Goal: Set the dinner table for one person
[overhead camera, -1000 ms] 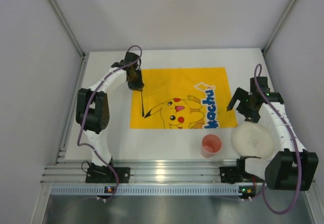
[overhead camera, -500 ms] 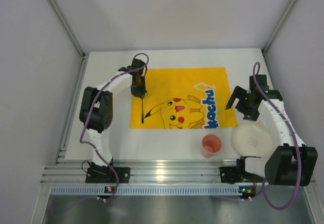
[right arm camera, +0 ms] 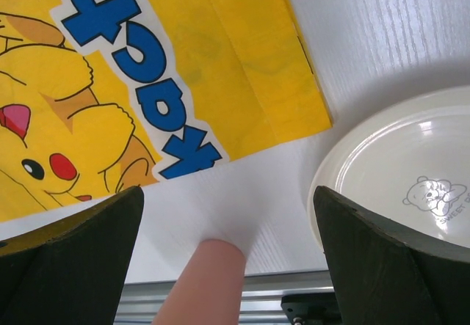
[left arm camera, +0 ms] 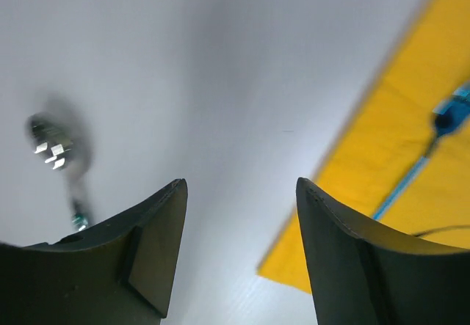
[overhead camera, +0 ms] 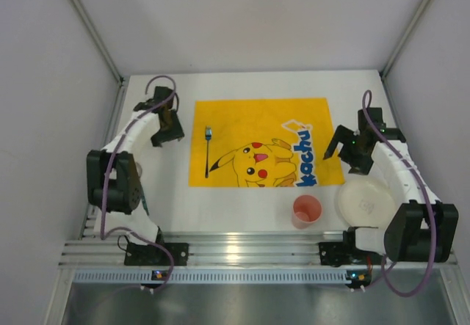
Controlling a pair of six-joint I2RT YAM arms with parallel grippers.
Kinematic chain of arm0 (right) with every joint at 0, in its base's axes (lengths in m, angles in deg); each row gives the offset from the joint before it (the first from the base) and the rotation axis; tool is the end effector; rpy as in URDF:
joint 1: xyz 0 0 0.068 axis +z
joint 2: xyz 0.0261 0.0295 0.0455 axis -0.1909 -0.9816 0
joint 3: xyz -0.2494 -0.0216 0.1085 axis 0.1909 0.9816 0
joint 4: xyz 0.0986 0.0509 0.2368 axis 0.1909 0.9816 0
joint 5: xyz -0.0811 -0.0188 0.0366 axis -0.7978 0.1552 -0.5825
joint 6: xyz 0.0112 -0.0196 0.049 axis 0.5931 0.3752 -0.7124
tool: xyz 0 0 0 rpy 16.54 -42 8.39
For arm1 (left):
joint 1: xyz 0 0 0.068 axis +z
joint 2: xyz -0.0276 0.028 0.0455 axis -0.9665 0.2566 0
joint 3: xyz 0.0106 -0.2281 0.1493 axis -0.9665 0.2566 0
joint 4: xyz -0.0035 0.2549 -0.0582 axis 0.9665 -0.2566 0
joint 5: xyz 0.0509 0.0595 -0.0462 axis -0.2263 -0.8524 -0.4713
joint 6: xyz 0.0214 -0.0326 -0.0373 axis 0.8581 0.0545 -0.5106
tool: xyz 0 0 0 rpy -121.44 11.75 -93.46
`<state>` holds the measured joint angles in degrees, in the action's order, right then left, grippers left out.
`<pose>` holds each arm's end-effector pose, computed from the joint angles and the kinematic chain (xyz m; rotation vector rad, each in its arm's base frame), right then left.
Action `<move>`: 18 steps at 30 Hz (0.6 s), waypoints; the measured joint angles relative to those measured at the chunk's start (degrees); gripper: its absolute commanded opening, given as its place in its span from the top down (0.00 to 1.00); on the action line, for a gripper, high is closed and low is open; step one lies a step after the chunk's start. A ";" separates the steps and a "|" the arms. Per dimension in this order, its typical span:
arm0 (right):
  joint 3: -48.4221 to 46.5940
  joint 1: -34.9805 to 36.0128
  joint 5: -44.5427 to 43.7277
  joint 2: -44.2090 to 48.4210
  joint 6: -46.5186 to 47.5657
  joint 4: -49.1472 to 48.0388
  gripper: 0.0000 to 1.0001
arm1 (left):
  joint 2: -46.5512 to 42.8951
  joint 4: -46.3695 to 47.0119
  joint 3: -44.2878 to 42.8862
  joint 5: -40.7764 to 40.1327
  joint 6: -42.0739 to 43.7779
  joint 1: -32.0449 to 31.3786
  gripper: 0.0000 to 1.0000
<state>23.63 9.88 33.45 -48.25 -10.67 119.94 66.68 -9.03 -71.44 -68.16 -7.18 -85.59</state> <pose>0.2370 -0.0017 0.2560 0.6446 2.6683 0.2386 0.3597 -0.0580 0.2355 -0.4441 2.6350 0.1208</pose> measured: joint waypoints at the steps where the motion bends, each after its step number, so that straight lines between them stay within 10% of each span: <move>1: 0.00 0.02 0.15 -0.20 0.00 -0.02 0.00 | -2.93 -0.59 2.43 -0.44 -0.50 3.28 0.33; 8: -0.13 1.64 1.03 -2.62 0.00 -0.20 0.00 | -9.49 -4.46 16.17 -1.79 -2.21 23.63 0.36; 18: -2.34 2.99 1.57 -4.92 0.02 -0.39 0.00 | -6.56 -5.95 22.67 1.31 -1.81 28.55 0.44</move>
<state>21.30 12.87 35.03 -53.16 -10.65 119.55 60.12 -14.97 -48.77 -66.85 -9.00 -57.05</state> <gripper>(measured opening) 0.996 0.643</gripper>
